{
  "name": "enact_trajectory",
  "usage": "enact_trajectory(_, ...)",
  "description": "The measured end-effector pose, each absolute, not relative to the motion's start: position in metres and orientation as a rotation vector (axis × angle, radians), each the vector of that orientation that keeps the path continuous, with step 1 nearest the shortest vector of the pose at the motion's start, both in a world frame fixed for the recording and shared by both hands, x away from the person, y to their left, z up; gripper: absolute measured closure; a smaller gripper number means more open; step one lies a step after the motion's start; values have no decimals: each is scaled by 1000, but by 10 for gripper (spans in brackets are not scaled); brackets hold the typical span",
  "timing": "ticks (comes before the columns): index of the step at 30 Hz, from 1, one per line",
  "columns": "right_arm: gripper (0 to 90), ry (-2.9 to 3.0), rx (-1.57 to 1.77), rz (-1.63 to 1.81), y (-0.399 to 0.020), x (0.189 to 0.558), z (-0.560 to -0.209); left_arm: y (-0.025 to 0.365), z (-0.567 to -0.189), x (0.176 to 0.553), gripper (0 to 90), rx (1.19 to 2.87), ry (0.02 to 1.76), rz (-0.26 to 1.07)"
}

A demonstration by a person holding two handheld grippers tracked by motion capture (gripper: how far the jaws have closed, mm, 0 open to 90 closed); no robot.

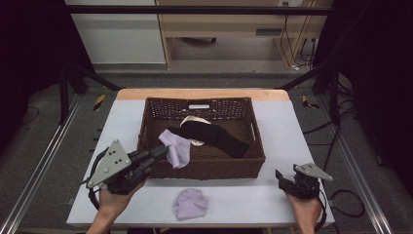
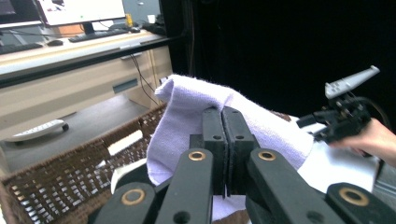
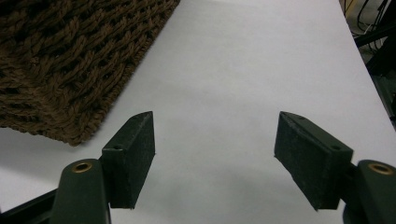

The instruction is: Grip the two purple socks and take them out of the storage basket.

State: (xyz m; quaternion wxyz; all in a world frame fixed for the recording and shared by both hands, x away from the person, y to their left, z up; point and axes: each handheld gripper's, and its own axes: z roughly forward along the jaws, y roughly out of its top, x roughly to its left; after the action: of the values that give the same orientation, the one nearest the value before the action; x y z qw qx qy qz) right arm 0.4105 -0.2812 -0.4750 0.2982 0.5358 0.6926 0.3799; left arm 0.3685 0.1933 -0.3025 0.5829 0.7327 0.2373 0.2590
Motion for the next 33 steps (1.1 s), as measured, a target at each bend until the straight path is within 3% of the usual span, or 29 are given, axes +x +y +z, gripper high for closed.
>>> enact_trajectory(16, 291, 1849, 1421, 1005, -280, 410, -476, 190, -365, 347, 884, 1851, 598, 461)
enact_trajectory(23, 291, 1855, 1423, 1005, -279, 410, -476, 174, -406, 359, 883, 2006, 648, 353)
enact_trajectory(33, 290, 1863, 1421, 1004, -279, 411, -477, 169, -437, 376, 875, 2047, 730, 295)
